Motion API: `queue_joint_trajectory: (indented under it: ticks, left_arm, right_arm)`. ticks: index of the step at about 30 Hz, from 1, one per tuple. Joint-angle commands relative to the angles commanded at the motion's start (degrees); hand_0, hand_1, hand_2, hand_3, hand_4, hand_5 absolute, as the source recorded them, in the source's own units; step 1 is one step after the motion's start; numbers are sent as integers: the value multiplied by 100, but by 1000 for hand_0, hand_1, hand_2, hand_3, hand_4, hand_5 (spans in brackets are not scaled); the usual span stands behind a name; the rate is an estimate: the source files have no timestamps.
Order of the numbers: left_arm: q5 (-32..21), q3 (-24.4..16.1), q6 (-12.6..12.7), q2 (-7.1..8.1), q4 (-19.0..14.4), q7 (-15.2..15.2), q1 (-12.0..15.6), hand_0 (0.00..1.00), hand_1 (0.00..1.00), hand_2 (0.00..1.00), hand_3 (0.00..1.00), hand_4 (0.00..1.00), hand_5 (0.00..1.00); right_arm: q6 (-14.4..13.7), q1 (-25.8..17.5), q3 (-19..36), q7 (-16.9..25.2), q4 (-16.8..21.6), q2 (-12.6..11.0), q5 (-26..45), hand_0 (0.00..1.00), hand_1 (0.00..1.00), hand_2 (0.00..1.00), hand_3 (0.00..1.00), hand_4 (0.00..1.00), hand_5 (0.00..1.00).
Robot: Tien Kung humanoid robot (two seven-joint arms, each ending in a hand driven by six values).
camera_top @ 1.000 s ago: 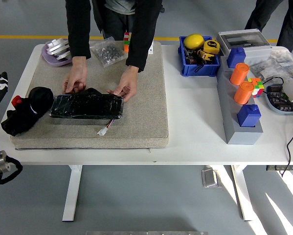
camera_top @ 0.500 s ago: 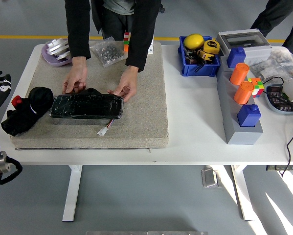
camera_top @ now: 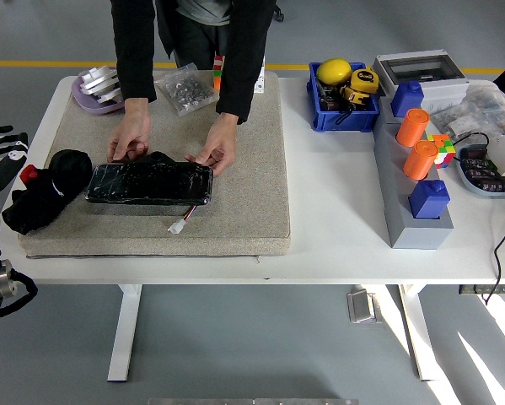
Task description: Pick the rag up,wipe the panel,place it on the desk
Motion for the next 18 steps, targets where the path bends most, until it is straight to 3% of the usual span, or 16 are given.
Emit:
queue_joint_trajectory:
  ticks: [18]
  left_arm:
    - [119,-29,-117,2,43,115,-14,464,643,616,597,758,218]
  right_arm:
    - [4,10,-22,23,-3,7,38,661,641,669,565,943,467]
